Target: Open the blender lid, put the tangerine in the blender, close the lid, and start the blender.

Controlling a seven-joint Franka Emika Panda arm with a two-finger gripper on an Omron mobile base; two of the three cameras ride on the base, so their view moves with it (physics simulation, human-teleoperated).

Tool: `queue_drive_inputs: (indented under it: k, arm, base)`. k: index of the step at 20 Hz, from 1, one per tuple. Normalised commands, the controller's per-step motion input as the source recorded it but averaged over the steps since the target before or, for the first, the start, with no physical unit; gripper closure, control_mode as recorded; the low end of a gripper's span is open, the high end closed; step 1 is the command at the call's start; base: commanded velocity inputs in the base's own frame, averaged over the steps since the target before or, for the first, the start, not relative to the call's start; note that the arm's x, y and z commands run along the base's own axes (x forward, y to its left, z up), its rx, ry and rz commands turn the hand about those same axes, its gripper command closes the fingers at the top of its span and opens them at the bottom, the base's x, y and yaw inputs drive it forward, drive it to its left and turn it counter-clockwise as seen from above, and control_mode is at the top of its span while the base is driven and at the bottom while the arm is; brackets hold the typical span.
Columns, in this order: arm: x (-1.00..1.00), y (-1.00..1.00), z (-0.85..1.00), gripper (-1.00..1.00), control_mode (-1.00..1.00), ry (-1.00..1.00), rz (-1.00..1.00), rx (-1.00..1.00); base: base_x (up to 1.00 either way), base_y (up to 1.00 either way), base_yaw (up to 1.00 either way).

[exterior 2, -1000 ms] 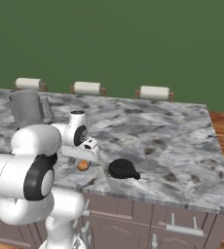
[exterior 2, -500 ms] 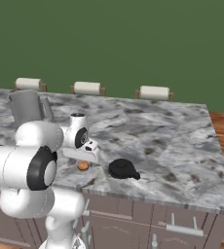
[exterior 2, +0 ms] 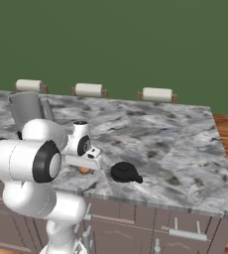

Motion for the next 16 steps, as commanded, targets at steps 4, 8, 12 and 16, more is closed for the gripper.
queue_drive_inputs:
  k: [4, 8, 12, 16]
  arm:
    - [-0.13, 0.05, 0.51, 1.0, -1.0, -0.07, 0.0, 0.0]
    - [0.0, 0.09, 1.0, 1.0, -1.0, -0.18, 0.0, 0.0]
    - [-0.03, 0.0, 1.0, 1.0, -1.0, -0.13, 0.02, 0.0]
    - [-0.02, 0.0, 1.0, 1.0, -1.0, -0.12, 0.02, 0.0]
  base:
    - [0.0, 0.0, 0.0]
    - [0.0, 0.0, 0.0]
    - [0.0, 0.0, 0.0]
    - [0.0, 0.0, 0.0]
